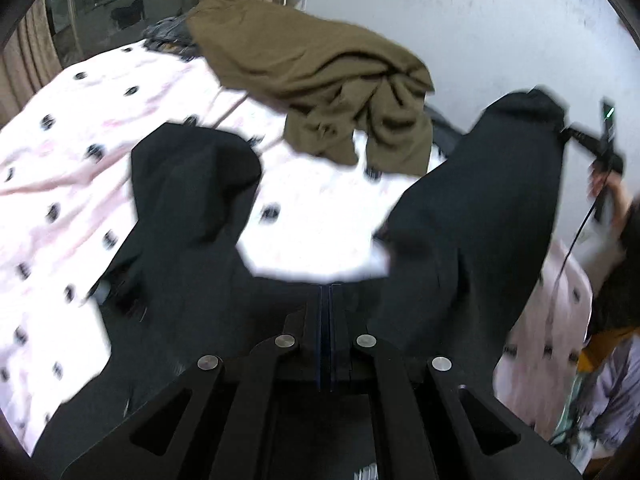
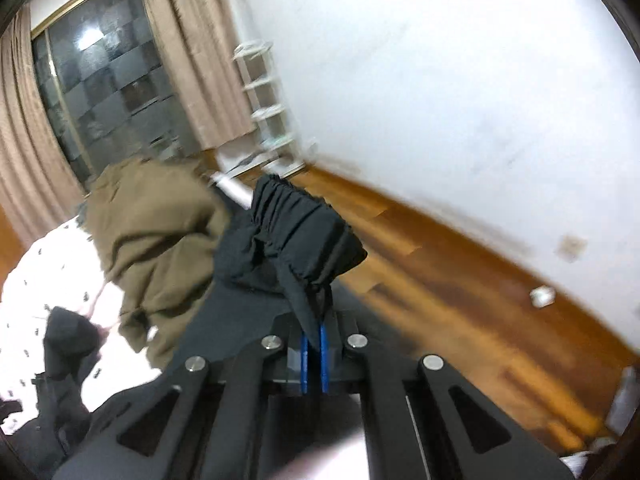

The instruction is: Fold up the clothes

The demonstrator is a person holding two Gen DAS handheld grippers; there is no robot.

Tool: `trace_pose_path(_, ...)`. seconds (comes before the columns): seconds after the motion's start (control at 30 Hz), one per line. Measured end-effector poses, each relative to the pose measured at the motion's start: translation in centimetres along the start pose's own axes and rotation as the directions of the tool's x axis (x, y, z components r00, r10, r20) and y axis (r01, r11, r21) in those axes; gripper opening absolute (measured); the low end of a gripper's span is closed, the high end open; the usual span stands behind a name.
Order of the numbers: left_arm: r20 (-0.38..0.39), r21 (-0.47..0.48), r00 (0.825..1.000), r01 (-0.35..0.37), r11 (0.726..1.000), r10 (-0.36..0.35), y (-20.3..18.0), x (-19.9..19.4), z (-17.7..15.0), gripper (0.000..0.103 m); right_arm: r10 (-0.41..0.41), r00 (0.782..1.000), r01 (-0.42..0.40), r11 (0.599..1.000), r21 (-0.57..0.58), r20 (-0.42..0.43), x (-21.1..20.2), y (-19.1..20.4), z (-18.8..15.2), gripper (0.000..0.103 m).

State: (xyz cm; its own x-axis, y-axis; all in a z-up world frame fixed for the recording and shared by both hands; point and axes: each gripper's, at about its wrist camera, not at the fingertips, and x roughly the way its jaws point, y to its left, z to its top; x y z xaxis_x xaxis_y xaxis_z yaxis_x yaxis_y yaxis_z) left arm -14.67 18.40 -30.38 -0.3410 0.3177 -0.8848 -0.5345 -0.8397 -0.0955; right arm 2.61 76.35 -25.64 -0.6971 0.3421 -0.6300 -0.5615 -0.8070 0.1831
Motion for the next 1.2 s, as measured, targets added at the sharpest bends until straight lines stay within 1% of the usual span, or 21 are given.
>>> trace_pose_path(0.07,-0.043,-0.010,0.999,0.005,1.000,-0.006,-1.1,-1.2,-2.5,0.001,-0.064,0.998,0.064,0.998,-0.002,0.021,-3.3,-1.3,1.7,0.004)
trace_pose_path(0.13,-0.067,-0.018,0.998,0.019,1.000,-0.020,-2.3,-2.4,-4.9,0.001,-0.116,0.993,0.116,0.993,-0.006,0.025,-7.1,-3.1,2.6,0.004)
trace_pose_path(0.17,-0.077,-0.021,0.997,0.026,0.999,-0.028,-2.9,-2.9,-6.0,0.001,-0.139,0.990,0.139,0.990,-0.012,0.024,-8.7,-3.8,2.7,0.004)
trace_pose_path(0.27,-0.105,-0.056,0.992,0.061,0.997,-0.066,-4.5,-4.5,-9.6,0.001,-0.212,0.977,0.211,0.976,-0.051,-0.016,-11.4,-4.9,1.9,0.004)
trace_pose_path(0.33,-0.118,-0.092,0.988,0.084,0.992,-0.094,-5.2,-4.8,-11.6,0.001,-0.223,0.975,0.221,0.974,-0.051,-0.024,-11.9,-5.0,0.9,0.004)
trace_pose_path(0.4,-0.128,-0.122,0.987,0.084,0.989,-0.100,-5.2,-5.4,-13.5,0.001,-0.216,0.976,0.215,0.975,-0.053,-0.004,-12.8,-4.3,0.3,0.004)
trace_pose_path(0.5,-0.119,-0.162,0.989,0.073,0.984,-0.093,-4.3,-6.6,-16.0,0.001,-0.140,0.989,0.142,0.989,-0.045,0.041,-14.3,-1.0,-0.3,0.004)
trace_pose_path(0.53,-0.113,-0.178,0.990,0.069,0.982,-0.090,-3.7,-7.1,-16.7,0.001,-0.113,0.992,0.116,0.991,-0.062,0.051,-14.8,0.8,-0.6,0.004)
trace_pose_path(0.6,-0.098,-0.226,0.992,0.056,0.972,-0.080,-1.9,-8.0,-18.0,0.001,-0.023,0.999,0.028,0.993,-0.111,0.044,-16.0,5.9,-1.2,0.004)
trace_pose_path(0.67,-0.075,-0.285,0.995,0.046,0.957,-0.070,0.5,-9.1,-19.4,0.001,0.070,0.997,-0.064,0.985,-0.160,0.031,-17.2,11.0,-1.9,0.004)
trace_pose_path(0.7,-0.061,-0.311,0.996,0.038,0.950,-0.060,1.7,-9.6,-20.0,0.001,0.102,0.994,-0.095,0.978,-0.184,0.027,-17.8,13.2,-2.3,0.004)
trace_pose_path(0.77,-0.036,-0.360,0.999,0.012,0.933,-0.027,4.4,-11.1,-21.7,0.001,0.186,0.983,-0.177,0.953,-0.248,0.014,-19.6,19.5,-3.9,0.004)
trace_pose_path(0.87,-0.018,-0.415,0.999,-0.036,0.909,0.032,8.3,-13.4,-24.6,0.002,0.301,0.954,-0.287,0.898,-0.334,-0.012,-22.5,30.2,-7.6,0.005)
trace_pose_path(0.9,-0.022,-0.429,0.998,-0.060,0.901,0.056,9.6,-14.2,-25.6,0.004,0.314,0.949,-0.304,0.888,-0.345,-0.030,-22.5,33.0,-9.6,0.005)
trace_pose_path(0.93,-0.027,-0.441,0.997,-0.082,0.894,0.078,10.9,-15.0,-26.6,0.009,0.323,0.945,-0.319,0.880,-0.352,-0.049,-22.5,35.8,-11.7,0.005)
trace_pose_path(0.97,-0.030,-0.455,0.995,-0.103,0.884,0.100,12.2,-15.8,-27.7,0.013,0.331,0.941,-0.333,0.872,-0.360,-0.068,-22.4,38.5,-13.7,0.005)
trace_pose_path(1.0,-0.032,-0.470,0.992,-0.122,0.874,0.121,13.7,-16.7,-28.8,0.020,0.340,0.936,-0.347,0.863,-0.367,-0.088,-22.4,41.3,-15.7,0.005)
trace_pose_path(1.03,-0.030,-0.480,0.991,-0.131,0.868,0.133,14.9,-17.4,-29.9,0.024,0.348,0.931,-0.362,0.854,-0.373,-0.108,-22.3,44.0,-17.8,0.005)
trace_pose_path(1.1,-0.025,-0.497,0.988,-0.144,0.856,0.152,17.3,-18.6,-32.0,0.024,0.363,0.920,-0.391,0.836,-0.385,-0.147,-22.2,49.5,-21.9,0.005)
trace_pose_path(1.13,-0.022,-0.506,0.987,-0.151,0.849,0.162,18.5,-19.2,-33.0,0.025,0.356,0.921,-0.390,0.833,-0.392,-0.158,-22.0,51.5,-23.8,0.005)
trace_pose_path(1.2,-0.017,-0.523,0.983,-0.163,0.837,0.181,20.9,-20.4,-35.1,0.025,0.347,0.917,-0.397,0.827,-0.398,-0.195,-20.8,55.6,-28.6,0.005)
